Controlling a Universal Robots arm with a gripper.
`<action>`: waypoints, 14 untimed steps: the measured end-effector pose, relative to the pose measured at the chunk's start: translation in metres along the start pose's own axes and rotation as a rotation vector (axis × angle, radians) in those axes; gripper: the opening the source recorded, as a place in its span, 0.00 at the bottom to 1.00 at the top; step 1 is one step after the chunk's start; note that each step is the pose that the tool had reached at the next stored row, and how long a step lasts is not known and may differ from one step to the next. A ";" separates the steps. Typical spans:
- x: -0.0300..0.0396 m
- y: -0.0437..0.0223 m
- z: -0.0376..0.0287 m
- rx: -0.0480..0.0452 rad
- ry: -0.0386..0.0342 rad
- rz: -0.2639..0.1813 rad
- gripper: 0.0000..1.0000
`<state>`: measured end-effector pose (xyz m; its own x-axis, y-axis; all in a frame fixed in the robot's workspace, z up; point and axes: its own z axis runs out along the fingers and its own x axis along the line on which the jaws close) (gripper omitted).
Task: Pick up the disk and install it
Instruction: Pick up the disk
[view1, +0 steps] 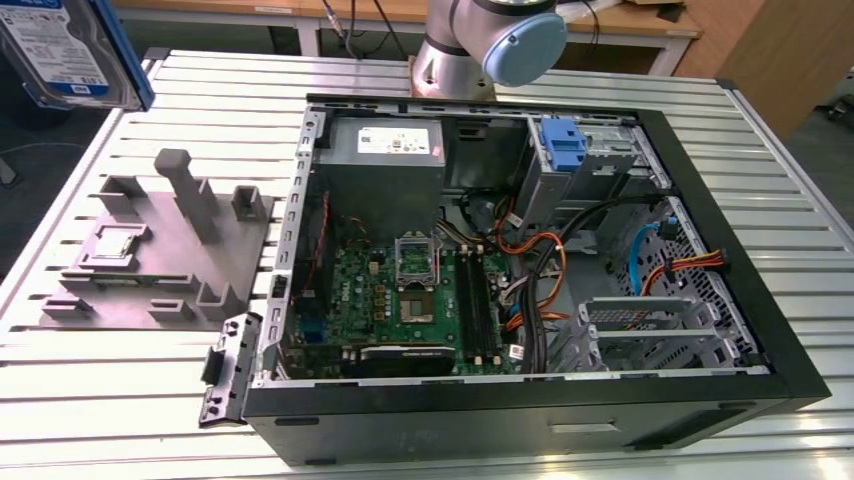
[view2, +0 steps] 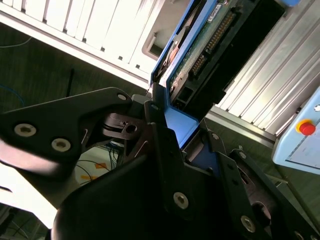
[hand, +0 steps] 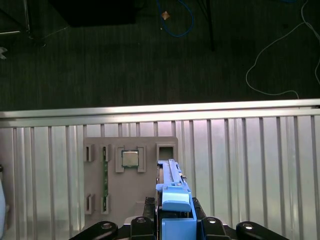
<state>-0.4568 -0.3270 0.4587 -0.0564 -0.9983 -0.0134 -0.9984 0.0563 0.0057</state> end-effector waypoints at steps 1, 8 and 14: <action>0.0000 0.0000 -0.0004 0.0000 0.0000 0.000 0.36; 0.0000 0.0000 -0.0023 0.0002 -0.0001 0.000 0.36; -0.0001 -0.0009 -0.0025 0.0000 0.0000 0.000 0.36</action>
<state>-0.4559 -0.3270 0.4612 -0.0564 -0.9983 -0.0133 -0.9984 0.0564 0.0057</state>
